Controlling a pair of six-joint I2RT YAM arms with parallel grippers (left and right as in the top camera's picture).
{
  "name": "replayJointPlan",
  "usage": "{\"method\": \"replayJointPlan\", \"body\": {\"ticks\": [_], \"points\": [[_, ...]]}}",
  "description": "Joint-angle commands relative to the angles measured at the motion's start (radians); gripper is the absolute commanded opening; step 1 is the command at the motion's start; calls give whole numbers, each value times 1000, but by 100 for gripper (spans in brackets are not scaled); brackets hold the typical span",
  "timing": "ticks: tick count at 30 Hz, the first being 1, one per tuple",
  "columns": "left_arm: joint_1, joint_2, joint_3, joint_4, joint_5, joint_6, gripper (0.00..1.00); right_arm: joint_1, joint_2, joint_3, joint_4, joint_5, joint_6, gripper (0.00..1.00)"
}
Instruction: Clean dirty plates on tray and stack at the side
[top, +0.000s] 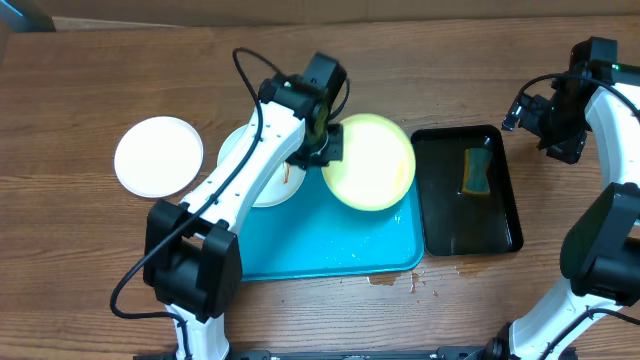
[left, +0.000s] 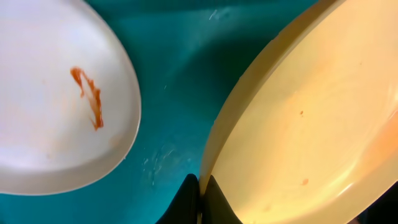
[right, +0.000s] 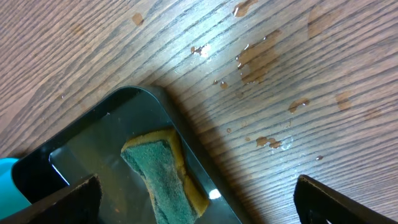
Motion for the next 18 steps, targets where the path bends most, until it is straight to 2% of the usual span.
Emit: {"method": "replayJointPlan", "body": {"ticks": [1, 6, 18], "points": [[-42, 9, 66, 14, -42, -15, 4, 1, -29, 13, 3, -5, 3, 100], [-135, 9, 72, 82, -154, -37, 4, 1, -29, 13, 3, -5, 3, 100], [-429, 9, 72, 243, -702, -35, 4, 1, -29, 13, 3, -5, 3, 100]]}}
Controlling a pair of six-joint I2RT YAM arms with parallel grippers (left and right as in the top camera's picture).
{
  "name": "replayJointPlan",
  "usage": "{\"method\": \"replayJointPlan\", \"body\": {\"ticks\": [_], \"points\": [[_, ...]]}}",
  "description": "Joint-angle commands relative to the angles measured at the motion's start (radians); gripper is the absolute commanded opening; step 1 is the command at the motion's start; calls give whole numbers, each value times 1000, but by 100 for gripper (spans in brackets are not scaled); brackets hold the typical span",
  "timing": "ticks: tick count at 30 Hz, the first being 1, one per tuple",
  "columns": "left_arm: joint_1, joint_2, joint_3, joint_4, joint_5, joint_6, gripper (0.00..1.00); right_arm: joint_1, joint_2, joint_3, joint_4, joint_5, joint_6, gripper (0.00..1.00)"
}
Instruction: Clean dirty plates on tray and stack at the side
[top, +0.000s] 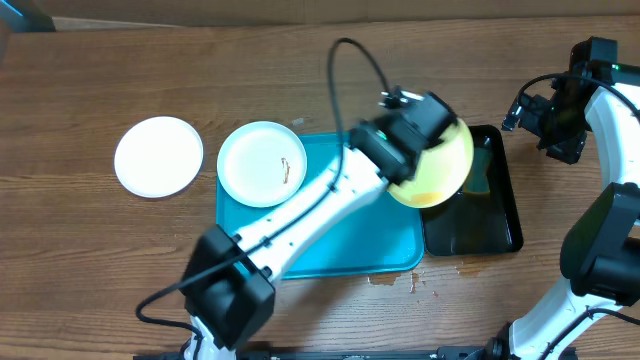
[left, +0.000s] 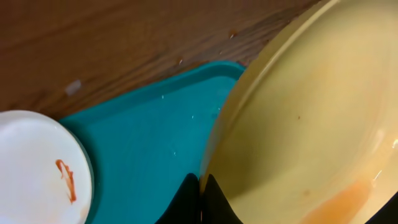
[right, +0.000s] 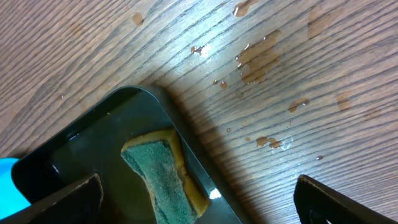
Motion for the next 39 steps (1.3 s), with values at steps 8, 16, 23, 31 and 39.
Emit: {"method": "replayJointPlan", "body": {"ticks": [8, 16, 23, 31, 39], "points": [[-206, 6, 28, 87, -544, 82, 4, 1, -29, 13, 2, -5, 4, 100], [-320, 6, 28, 178, -760, 241, 4, 1, -29, 13, 2, -5, 4, 100], [-376, 6, 28, 230, -849, 348, 4, 1, -29, 13, 2, -5, 4, 100], [-396, 6, 28, 256, -931, 402, 4, 1, -29, 13, 2, -5, 4, 100], [-395, 6, 28, 264, -924, 372, 4, 1, -29, 13, 2, -5, 4, 100]]}}
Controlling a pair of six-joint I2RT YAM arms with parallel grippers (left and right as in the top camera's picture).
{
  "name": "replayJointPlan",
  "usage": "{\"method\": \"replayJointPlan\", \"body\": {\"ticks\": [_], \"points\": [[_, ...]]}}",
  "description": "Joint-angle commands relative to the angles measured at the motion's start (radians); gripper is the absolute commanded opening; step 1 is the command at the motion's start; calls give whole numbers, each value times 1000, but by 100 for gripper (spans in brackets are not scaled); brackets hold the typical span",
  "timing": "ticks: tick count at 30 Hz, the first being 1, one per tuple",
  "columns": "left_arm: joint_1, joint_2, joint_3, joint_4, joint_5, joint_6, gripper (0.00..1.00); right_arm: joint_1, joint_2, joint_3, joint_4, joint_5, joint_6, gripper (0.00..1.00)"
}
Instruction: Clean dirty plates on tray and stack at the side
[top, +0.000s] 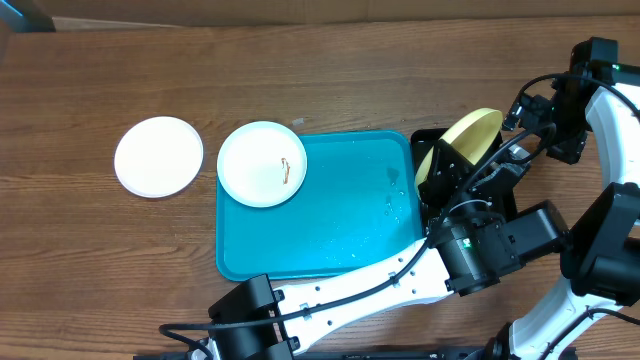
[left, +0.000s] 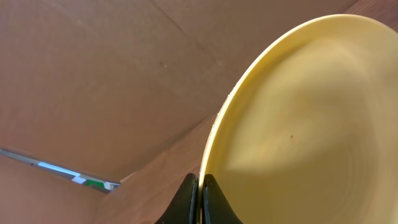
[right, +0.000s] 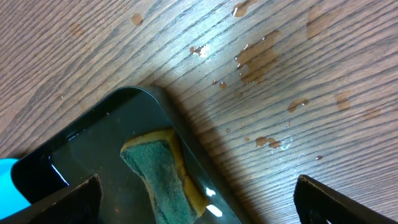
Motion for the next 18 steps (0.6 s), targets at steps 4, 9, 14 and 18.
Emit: {"method": "replayJointPlan", "body": {"ticks": [4, 9, 14, 18], "points": [[1, 6, 28, -5, 91, -13, 4, 1, -29, 13, 3, -5, 3, 100], [79, 6, 27, -79, 483, -126, 4, 1, -29, 13, 3, -5, 3, 100], [229, 5, 28, -133, 832, -189, 4, 1, -29, 13, 3, -5, 3, 100], [395, 5, 28, -182, 1145, -194, 4, 1, -29, 13, 3, -5, 3, 100]]}}
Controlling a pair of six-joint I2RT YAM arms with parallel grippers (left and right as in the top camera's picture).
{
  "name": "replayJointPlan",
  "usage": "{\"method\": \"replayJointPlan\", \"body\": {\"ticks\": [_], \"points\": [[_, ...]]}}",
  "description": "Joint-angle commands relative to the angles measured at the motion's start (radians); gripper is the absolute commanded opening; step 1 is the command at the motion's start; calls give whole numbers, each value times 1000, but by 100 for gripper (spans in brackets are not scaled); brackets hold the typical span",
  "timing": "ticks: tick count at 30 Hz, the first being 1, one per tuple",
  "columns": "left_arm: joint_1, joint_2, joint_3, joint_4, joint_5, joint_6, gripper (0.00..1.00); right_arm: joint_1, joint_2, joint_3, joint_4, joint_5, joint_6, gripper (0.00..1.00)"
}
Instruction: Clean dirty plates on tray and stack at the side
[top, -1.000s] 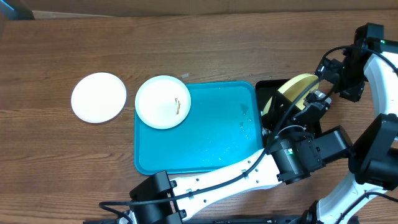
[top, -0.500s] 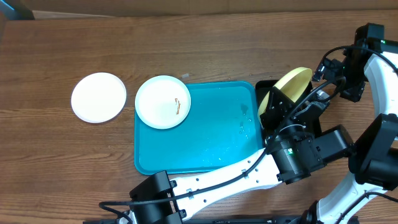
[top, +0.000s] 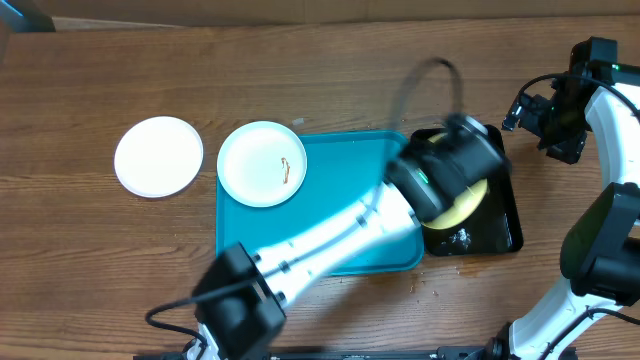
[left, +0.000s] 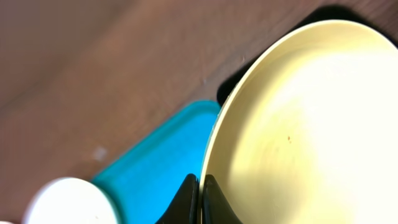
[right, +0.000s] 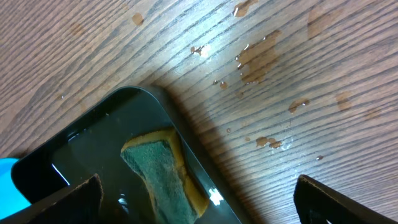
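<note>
A yellow plate (top: 456, 208) hangs tilted over the black water tray (top: 505, 215), with my left gripper (left: 201, 190) shut on its rim. Its inner face (left: 311, 124) shows a few small specks. One white plate with a red smear (top: 262, 163) rests on the left end of the teal tray (top: 320, 215). Left of it on the table lies a clean white plate (top: 158, 156). A green and yellow sponge (right: 163, 174) lies in the black tray (right: 93, 149). Beyond the tray's far right corner my right gripper (right: 196, 190) is open and holds nothing.
Water drops are scattered on the wooden table (right: 261, 56) by the black tray's corner. More drops sit on the table in front of the teal tray (top: 395, 280). My left arm (top: 330, 235) stretches across the teal tray.
The yellow plate stood nearly on edge above the black tray. Now it is lower and flatter over that tray, still in my left gripper. The right arm has not moved.
First my left gripper was shut on the yellow plate's rim on the teal tray beside the smeared white plate. Then the plate was at the teal tray's right end, then on edge over the black tray, and now low over its water.
</note>
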Motion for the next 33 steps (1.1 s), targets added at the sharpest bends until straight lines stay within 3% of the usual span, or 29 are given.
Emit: {"method": "replayJointPlan", "body": {"ticks": [1, 7, 11, 19, 24, 33], "points": [[153, 5, 24, -25, 411, -50, 4, 1, -29, 13, 3, -5, 3, 100], [505, 5, 24, -87, 792, -50, 4, 1, -29, 13, 3, -5, 3, 100], [761, 5, 24, -175, 893, -50, 4, 1, -29, 13, 3, -5, 3, 100], [1222, 6, 19, -309, 858, -50, 4, 1, -29, 13, 3, -5, 3, 100], [1444, 14, 18, -344, 808, -50, 4, 1, -29, 13, 3, -5, 3, 100], [1596, 15, -81, -278, 669, -105, 4, 1, -29, 13, 3, -5, 3, 100]]}}
